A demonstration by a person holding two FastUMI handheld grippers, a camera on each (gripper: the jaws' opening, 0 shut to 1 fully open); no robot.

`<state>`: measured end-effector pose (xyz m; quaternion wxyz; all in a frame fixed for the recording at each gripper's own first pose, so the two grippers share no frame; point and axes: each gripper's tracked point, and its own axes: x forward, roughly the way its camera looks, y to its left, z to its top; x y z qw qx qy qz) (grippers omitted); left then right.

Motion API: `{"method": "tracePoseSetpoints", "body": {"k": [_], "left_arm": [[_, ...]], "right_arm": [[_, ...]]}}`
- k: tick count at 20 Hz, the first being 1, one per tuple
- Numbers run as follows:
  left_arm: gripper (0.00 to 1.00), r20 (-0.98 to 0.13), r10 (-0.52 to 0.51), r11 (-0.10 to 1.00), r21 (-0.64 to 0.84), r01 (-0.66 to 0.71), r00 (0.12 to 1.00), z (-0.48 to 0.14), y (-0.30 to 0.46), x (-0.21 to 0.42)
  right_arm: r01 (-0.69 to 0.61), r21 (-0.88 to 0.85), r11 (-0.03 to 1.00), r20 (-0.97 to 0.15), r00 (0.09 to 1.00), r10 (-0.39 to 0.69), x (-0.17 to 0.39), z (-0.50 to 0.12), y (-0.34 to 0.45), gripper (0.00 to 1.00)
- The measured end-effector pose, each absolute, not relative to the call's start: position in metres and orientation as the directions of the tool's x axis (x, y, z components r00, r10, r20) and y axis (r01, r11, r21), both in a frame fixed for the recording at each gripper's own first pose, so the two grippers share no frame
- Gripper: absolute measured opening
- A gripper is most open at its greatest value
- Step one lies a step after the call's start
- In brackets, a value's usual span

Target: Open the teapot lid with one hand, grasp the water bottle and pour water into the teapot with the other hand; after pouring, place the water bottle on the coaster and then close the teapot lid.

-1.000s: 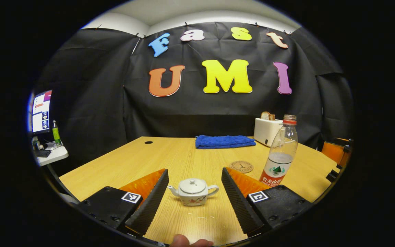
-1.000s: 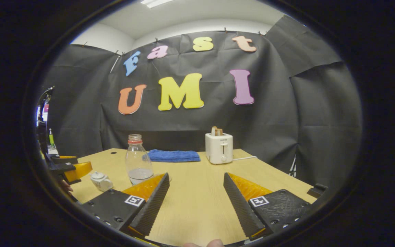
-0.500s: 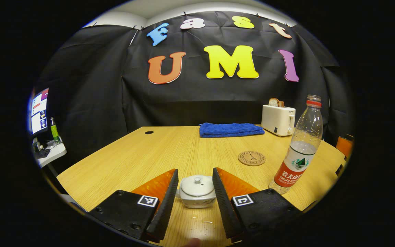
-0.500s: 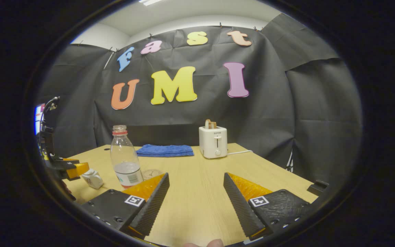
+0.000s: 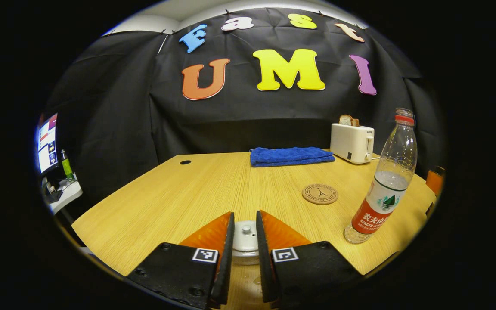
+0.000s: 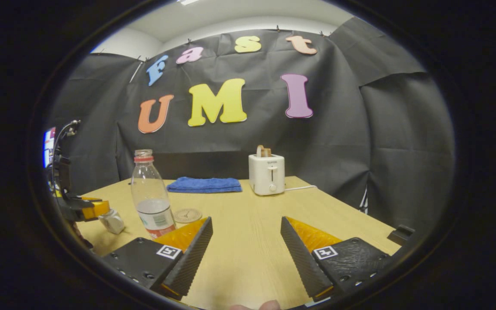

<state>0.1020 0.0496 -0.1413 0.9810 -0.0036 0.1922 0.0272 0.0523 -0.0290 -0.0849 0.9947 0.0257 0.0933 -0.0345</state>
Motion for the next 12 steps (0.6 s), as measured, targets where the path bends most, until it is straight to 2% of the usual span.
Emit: {"method": "tracePoseSetpoints", "body": {"k": [1, 2, 6, 12], "left_arm": [[0.28, -0.379, 0.057, 0.998, 0.007, -0.058, 0.924, -0.14, 0.051, 0.102], [0.2, -0.38, 0.049, 0.999, 0.002, -0.053, 0.924, -0.139, 0.05, 0.102], [0.06, -0.376, 0.057, 0.998, 0.022, -0.053, 0.925, -0.138, 0.049, 0.104], [0.03, -0.311, 0.04, 0.999, -0.003, -0.043, 0.949, -0.107, 0.046, 0.1]], "right_arm": [[0.067, 0.032, 0.997, -0.185, 0.981, -0.06, 0.053, -0.085, -0.028, 0.97], [0.058, 0.022, 0.998, -0.183, 0.982, -0.053, 0.053, -0.085, -0.025, 0.95], [0.026, 0.01, 1.0, -0.18, 0.983, -0.024, 0.049, -0.085, -0.016, 0.95], [-0.042, 0.018, 0.999, -0.174, 0.984, 0.045, 0.048, -0.088, 0.001, 0.97]]}}
